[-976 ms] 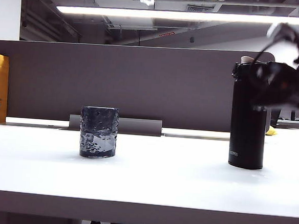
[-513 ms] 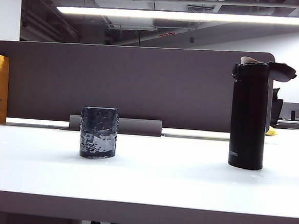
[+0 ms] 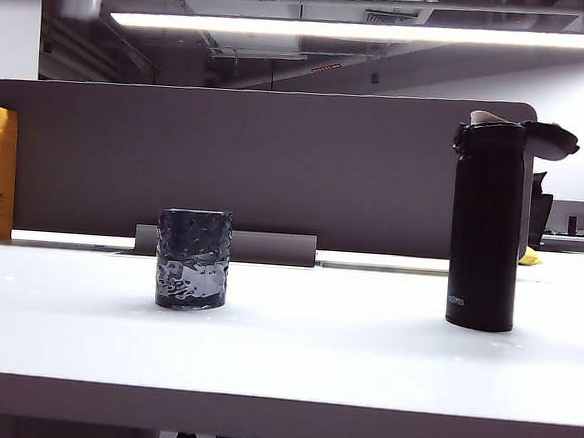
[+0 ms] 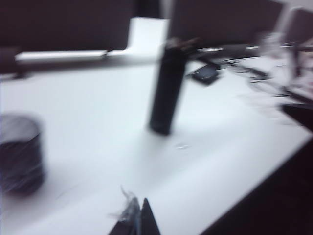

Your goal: Pick up the black thermos, pour some water into the cup, then place the black thermos back on the table.

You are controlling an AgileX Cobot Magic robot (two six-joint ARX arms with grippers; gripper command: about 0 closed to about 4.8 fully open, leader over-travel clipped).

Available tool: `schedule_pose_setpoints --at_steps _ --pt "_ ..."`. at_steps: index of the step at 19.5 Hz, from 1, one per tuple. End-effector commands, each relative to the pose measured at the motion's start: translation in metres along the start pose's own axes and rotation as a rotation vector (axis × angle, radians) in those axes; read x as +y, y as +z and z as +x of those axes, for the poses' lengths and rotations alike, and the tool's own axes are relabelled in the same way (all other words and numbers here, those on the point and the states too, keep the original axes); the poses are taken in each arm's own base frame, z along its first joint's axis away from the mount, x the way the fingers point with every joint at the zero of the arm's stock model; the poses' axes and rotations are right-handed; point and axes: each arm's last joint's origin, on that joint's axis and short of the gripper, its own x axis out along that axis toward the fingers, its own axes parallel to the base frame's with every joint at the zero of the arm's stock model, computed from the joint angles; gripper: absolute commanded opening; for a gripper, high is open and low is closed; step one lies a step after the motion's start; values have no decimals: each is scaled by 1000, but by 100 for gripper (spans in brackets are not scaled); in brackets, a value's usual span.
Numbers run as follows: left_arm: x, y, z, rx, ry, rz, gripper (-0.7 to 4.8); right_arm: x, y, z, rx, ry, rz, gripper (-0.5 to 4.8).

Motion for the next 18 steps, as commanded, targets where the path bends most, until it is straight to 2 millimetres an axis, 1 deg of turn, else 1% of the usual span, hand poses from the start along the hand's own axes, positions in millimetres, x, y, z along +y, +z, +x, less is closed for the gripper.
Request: schedule_pose_setpoints --at_steps 1,4,6,7,8,9,12,15,18 --pt "4 -17 4 -2 24 -48 -5 0 -8 3 11 5 69 -8" --pt "8 -40 7 33 19 -50 -5 -1 -13 5 28 4 78 -8" --pt "9 -50 8 38 19 -60 -5 -1 -15 5 37 4 78 -8" --pt "11 -58 9 44 13 -87 -5 -1 -16 5 41 4 79 -8" --pt "11 -61 9 46 5 -98 -5 -1 -17 6 44 3 79 -8" --pt "11 -66 9 51 -27 -104 -5 -1 -19 6 51 3 80 -8" --pt "11 -73 9 74 -63 -106 -5 -1 -24 8 68 3 79 -8" --pt "12 -80 9 89 -61 -116 -5 -2 -39 12 112 0 84 -8" --pt "12 -80 9 90 -60 -122 -5 -3 -39 14 82 -11 79 -8"
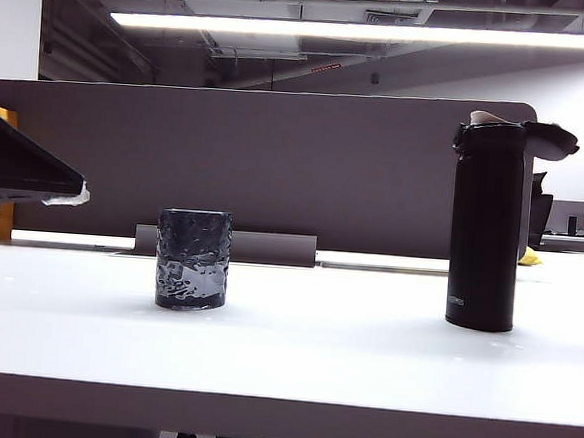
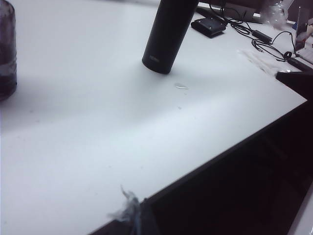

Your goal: Pick up the black thermos, pour some water into the cup, then place the black thermos back on the table.

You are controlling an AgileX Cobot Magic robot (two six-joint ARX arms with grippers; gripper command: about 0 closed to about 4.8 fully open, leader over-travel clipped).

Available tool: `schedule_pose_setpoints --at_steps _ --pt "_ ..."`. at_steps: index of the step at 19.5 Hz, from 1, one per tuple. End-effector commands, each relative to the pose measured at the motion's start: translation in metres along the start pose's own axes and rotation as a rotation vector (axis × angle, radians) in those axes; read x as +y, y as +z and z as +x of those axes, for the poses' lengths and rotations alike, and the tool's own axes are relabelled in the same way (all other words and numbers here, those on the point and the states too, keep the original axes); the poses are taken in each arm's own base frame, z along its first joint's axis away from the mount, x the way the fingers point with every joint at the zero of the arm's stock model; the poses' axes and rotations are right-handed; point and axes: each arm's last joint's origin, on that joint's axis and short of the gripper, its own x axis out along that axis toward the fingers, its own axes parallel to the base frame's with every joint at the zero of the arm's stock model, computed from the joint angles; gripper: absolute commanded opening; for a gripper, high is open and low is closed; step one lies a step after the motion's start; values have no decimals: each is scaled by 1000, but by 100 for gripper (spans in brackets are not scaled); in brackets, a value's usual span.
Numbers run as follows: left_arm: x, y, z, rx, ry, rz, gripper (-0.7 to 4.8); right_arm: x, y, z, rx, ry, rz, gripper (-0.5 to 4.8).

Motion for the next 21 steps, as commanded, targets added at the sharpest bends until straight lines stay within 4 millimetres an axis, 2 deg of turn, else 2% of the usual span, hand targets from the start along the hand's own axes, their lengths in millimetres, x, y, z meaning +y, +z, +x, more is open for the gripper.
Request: schedule_pose_setpoints --at_steps 1,6,11,14,16,19,21 --pt "0 1 0 -11 -6 -3 -5 -1 -2 2 -29 -19 -4 -8" --pt "0 1 0 -7 -3 -4 -5 -3 -2 3 -37 -85 -74 -8" --pt "0 1 0 -7 -3 -3 -5 -1 -1 4 -68 -32 -79 -7" --pt "0 3 -2 -33 1 -2 -5 -1 -2 4 -53 -18 -64 36" --pt "2 6 -5 -57 -4 -3 -5 -1 -2 4 -60 -15 -58 36" --pt "9 12 -11 -120 18 -6 -5 -1 -2 4 -60 -19 -58 36" --pt "21 21 -21 -224 120 0 -5 -1 -2 4 -60 -19 -58 36"
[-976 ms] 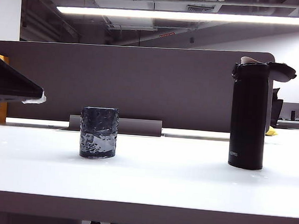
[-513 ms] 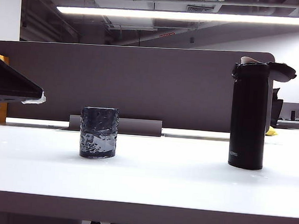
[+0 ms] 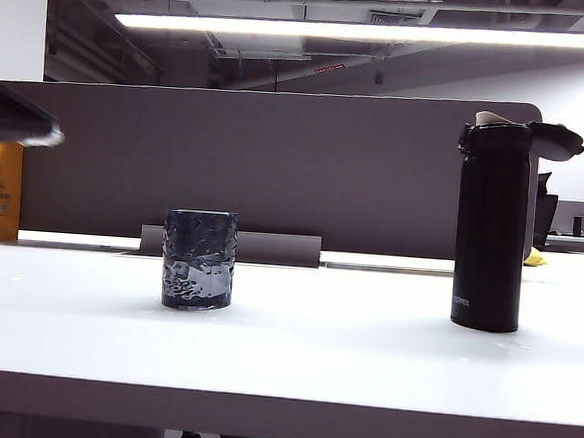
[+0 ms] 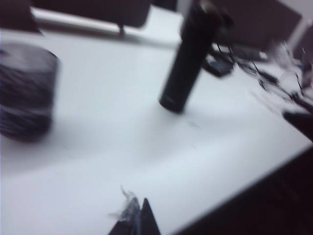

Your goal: Pick up the black thermos, pour some water into the cup, then place the black thermos back on the table.

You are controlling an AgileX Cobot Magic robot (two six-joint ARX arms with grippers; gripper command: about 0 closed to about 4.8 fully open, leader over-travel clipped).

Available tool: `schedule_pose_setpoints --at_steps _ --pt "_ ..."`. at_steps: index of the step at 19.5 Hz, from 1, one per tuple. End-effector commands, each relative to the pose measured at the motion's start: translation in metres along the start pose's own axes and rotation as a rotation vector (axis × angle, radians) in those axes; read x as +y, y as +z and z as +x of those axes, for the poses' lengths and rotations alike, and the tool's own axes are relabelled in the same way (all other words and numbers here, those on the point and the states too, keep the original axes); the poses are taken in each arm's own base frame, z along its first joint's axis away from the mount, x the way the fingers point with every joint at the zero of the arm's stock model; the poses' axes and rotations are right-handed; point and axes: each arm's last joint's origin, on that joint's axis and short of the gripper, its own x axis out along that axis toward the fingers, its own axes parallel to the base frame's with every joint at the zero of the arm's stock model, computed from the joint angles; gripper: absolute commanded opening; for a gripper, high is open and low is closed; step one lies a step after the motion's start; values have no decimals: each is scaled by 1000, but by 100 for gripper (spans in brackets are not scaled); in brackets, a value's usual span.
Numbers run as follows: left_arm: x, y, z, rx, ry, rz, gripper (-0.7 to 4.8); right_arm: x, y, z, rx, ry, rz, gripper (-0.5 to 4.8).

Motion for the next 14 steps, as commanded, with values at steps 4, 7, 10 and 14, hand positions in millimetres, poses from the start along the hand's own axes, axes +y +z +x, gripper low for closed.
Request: schedule_pose_setpoints --at_steps 4,7,10,14 --pt "24 22 -22 -245 259 42 -5 0 -1 0 -5 3 4 36" --pt "32 27 -31 -318 376 64 -5 0 -1 0 -5 -2 5 36" --pt "40 30 -39 -362 497 71 -5 -5 0 0 -8 -43 12 36" --pt "42 30 -41 -367 533 69 -5 -17 0 -2 -16 -172 33 36"
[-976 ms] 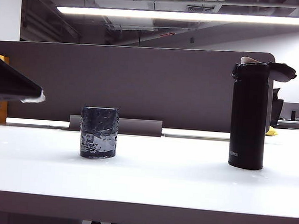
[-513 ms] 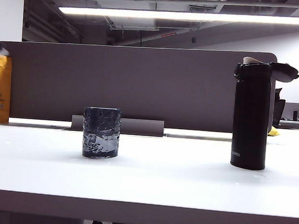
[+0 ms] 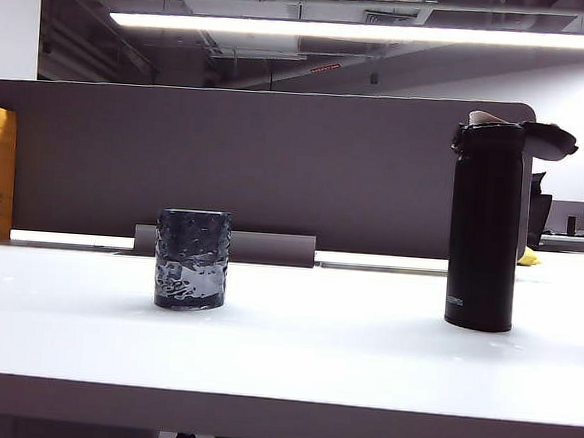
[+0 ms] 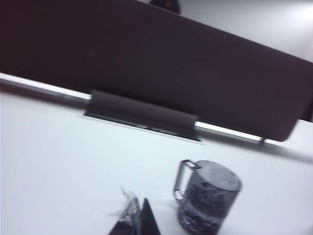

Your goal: Pick up the black thermos, pour some water into the cup, then place the black thermos back on the table.

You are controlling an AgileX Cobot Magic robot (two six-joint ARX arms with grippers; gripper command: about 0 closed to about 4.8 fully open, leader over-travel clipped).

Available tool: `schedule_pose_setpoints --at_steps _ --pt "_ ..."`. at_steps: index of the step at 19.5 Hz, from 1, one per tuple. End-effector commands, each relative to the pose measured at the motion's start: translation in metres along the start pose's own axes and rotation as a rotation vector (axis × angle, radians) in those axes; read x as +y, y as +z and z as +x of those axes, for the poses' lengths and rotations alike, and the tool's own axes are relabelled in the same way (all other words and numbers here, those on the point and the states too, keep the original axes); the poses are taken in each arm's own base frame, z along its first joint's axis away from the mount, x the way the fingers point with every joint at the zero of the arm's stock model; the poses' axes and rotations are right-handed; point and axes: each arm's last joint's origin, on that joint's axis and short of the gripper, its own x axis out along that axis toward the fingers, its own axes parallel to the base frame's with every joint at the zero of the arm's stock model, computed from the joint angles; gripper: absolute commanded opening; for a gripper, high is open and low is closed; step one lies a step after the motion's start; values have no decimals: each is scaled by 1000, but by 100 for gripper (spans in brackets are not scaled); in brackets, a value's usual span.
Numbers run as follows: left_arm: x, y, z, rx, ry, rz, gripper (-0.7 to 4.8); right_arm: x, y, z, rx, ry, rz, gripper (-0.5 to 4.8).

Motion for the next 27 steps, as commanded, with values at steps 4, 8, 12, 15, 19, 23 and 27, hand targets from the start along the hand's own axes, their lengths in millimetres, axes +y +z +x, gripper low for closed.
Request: schedule_pose_setpoints --at_steps 4,8,12,15,19,23,27 --pt "0 1 0 -11 4 2 -5 -15 0 -2 -15 -161 29 36" --pt "0 1 0 -11 5 2 -5 -16 0 -2 -15 -167 30 36" --pt "0 1 0 -11 4 2 -5 -16 0 -2 -15 -167 30 36" --pt "0 1 0 -9 9 24 -5 -16 0 -2 -15 -167 30 36" --pt "2 0 0 0 54 125 -5 -16 0 -2 -15 -167 30 36" --pt "4 -3 0 23 110 207 -5 -16 0 -2 -15 -167 30 36" --pt "6 -4 0 38 148 238 -5 -16 0 -2 -15 -167 30 36"
